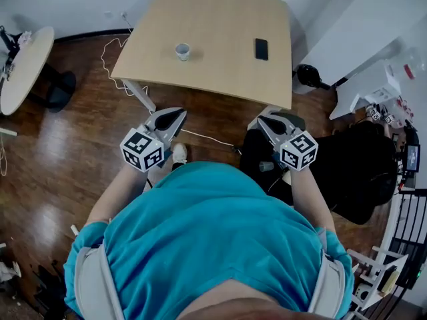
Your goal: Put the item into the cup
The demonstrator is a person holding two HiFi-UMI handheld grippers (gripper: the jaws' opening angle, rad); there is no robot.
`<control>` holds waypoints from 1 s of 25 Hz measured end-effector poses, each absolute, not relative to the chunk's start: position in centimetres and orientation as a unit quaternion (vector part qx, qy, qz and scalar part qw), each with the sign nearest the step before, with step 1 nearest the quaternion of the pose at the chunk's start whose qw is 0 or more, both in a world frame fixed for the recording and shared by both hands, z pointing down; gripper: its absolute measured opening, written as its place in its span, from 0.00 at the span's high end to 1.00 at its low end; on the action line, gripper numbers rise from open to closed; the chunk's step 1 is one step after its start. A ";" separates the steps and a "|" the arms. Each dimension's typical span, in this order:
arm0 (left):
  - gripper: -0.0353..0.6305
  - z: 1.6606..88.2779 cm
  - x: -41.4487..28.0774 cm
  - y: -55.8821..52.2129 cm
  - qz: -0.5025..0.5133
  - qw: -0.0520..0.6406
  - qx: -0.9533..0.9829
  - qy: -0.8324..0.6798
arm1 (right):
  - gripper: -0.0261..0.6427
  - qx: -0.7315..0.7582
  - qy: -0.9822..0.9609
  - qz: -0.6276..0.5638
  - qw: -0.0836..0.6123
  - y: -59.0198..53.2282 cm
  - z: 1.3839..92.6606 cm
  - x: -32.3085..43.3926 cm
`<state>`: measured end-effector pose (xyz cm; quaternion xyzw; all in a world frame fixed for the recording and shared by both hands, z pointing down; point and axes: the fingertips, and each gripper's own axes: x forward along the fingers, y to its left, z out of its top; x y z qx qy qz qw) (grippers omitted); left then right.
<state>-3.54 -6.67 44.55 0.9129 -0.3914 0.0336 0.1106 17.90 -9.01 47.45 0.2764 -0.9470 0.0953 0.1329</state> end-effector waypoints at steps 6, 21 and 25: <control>0.94 43.6 -3.4 -0.4 0.046 0.100 0.910 -0.400 | 0.96 0.255 -0.954 0.109 0.113 -4.0 47.2 17.2; 0.94 45.4 -16.8 10.6 0.067 0.082 0.931 -0.349 | 0.96 0.312 -0.937 0.117 0.102 3.8 45.7 5.2; 0.94 45.6 -18.1 11.2 0.064 0.092 0.933 -0.342 | 0.96 0.311 -0.939 0.118 0.091 5.5 45.2 3.1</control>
